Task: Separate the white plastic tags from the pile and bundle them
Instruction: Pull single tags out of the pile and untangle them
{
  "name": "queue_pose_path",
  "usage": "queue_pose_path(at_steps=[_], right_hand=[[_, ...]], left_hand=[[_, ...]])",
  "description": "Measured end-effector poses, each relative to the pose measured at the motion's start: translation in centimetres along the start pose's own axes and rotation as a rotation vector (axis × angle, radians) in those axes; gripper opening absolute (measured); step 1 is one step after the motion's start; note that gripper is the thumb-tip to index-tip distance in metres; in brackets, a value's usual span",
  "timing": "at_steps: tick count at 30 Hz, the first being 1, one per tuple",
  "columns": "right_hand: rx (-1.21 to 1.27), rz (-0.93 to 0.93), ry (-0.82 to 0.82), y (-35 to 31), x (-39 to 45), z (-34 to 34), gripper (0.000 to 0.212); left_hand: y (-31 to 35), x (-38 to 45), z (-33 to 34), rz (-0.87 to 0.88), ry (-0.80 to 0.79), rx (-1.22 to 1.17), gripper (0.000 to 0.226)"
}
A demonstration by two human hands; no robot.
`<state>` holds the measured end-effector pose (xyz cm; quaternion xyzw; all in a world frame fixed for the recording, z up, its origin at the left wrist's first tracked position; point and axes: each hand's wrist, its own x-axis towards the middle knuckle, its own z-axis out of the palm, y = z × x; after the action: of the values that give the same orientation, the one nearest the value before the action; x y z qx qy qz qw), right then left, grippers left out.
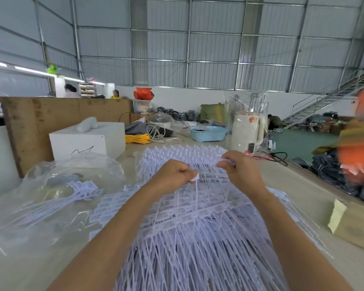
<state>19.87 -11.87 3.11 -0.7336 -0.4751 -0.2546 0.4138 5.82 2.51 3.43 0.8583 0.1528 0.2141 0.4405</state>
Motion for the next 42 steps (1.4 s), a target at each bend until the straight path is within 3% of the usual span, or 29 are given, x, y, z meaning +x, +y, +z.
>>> queue_pose_path(at_steps=[3,6,9,14,17,22,24,29,32,42], right_hand=[[0.299,0.268,0.14,0.1,0.6,-2.0,0.008],[0.695,0.467,0.268,-1.0,1.3,-3.5,0.01],[0.844,0.539,0.116,-2.6,1.6,-4.0,0.014],[0.72,0.514,-0.309,-5.9,0.9,-1.3,0.011],[0.722,0.504,-0.448,-7.2,-0.2,1.5,0.015],[0.907,0.559,-0.489,-7.4,-1.2,3.1,0.003],[0.871,0.532,-0.505,-7.4,-1.4,3.0,0.011],[0.723,0.452,-0.407,-7.1,-0.8,2.6,0.012],[0.737,0.465,-0.388,-6.6,-0.5,2.4,0.006],[0.605,0.277,-0.269,-6.1,-0.3,3.0,0.019]], left_hand=[[0.1,-0.2,-0.6,0.01,-0.02,0.088,0.039],[0.4,-0.3,-1.1,-0.026,-0.071,0.172,0.025],[0.7,-0.5,-1.6,0.014,-0.112,0.276,0.018],[0.5,-0.7,-2.7,0.112,-0.073,0.358,0.033],[0.3,-0.7,-3.0,0.143,-0.052,0.393,0.037],[0.2,-0.6,-3.3,0.165,-0.006,0.436,0.048],[0.1,-0.6,-3.6,0.171,0.003,0.419,0.048],[-0.7,-0.8,-4.7,0.132,-0.039,0.433,0.021],[-1.0,-0.8,-5.1,0.137,-0.04,0.326,0.014],[0.2,-0.4,-3.6,0.037,0.041,0.08,0.037]])
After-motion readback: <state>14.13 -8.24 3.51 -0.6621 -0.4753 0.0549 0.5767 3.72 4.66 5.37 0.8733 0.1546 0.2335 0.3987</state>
